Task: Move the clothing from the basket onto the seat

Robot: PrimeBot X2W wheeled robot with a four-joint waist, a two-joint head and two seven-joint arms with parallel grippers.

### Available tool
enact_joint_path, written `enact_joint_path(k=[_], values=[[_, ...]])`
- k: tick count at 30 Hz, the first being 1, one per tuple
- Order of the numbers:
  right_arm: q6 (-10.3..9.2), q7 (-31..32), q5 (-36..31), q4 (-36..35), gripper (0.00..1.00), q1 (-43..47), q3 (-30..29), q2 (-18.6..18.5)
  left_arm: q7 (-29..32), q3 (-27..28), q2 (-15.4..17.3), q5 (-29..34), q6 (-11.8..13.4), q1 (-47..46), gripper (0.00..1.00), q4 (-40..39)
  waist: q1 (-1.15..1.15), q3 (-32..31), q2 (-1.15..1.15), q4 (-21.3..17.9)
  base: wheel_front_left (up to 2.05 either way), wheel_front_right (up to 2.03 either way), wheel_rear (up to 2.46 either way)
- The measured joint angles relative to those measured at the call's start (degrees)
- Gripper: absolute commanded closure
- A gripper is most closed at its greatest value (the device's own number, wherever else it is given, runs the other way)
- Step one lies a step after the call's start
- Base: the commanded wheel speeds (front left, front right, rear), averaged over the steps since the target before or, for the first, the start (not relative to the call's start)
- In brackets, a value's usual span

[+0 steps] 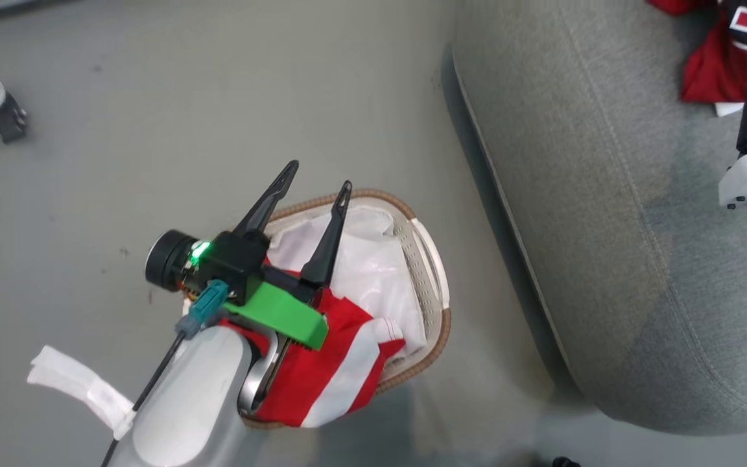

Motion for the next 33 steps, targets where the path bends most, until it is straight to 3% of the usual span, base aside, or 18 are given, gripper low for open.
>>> enact_joint_path(k=[5, 20, 26, 33], values=[[0.0, 0.0, 0.6, 0.1, 0.0, 0.0, 3.4, -0.1, 0.0, 5.1, -1.1, -0.4, 0.7, 4.2, 0.0, -0.1, 0.0, -4.8, 0.0, 0.9, 0.0, 0.0, 0.0], [0.0, 0.0, 4.8, -2.5, 0.0, 8.1, 16.3, 6.3, 0.0, 20.6, -4.6, 1.5, 1.4, 18.7, 0.0, -2.4, 0.0, -16.8, 0.0, 7.4, 0.0, 0.0, 0.0], [0.0, 0.0, 6.8, -5.4, 0.0, 15.2, 19.2, 8.7, 0.0, 23.9, -5.3, 2.4, 1.2, 23.0, 0.0, -3.0, 0.0, -19.9, 0.0, 10.0, 0.0, 0.0, 0.0], [0.0, 0.0, 9.2, -7.8, 0.0, 23.3, 22.3, 9.2, 0.0, 24.8, -5.5, 1.1, 1.1, 27.2, 0.0, -3.2, 0.0, -23.3, 0.0, 11.5, 0.0, 0.0, 0.0]])
